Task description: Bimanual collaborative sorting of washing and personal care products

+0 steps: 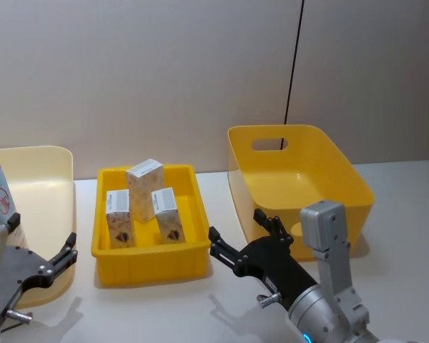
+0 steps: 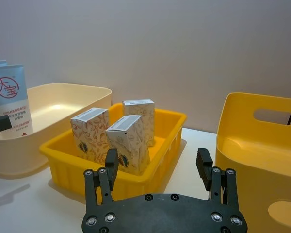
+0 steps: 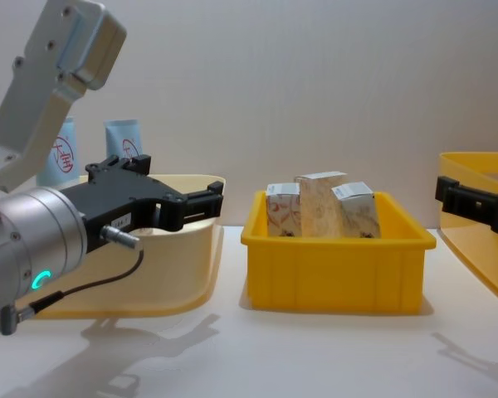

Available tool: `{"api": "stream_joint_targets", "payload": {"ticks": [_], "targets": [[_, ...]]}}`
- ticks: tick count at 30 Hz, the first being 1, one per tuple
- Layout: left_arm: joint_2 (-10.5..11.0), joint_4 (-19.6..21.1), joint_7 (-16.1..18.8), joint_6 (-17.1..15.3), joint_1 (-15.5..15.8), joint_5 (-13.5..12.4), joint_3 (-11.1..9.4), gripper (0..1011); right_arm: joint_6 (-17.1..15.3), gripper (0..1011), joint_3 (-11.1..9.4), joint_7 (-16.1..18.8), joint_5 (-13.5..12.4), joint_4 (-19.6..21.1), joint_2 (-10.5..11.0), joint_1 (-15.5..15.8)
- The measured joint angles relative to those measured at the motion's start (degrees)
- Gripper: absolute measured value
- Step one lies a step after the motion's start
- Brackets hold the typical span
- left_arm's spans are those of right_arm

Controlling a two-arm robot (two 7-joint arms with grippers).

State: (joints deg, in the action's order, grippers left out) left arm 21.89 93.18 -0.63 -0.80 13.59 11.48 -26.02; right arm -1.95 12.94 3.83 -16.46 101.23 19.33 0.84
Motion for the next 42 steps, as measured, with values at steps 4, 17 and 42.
{"api": "stream_joint_targets", "payload": {"ticks": [4, 17, 42], "targets": [[0.0, 0.0, 0.0, 0.0, 0.0, 0.0, 0.0, 1000, 0.0, 1001, 0.0, 0.0, 0.0, 0.0, 0.0, 0.0], [0.0, 0.0, 0.0, 0.0, 0.0, 0.0, 0.0, 1000, 0.0, 1001, 0.0, 0.0, 0.0, 0.0, 0.0, 0.0], [0.0, 0.0, 0.0, 0.0, 0.0, 0.0, 0.0, 1000, 0.0, 1001, 0.0, 0.0, 0.0, 0.0, 0.0, 0.0]]}}
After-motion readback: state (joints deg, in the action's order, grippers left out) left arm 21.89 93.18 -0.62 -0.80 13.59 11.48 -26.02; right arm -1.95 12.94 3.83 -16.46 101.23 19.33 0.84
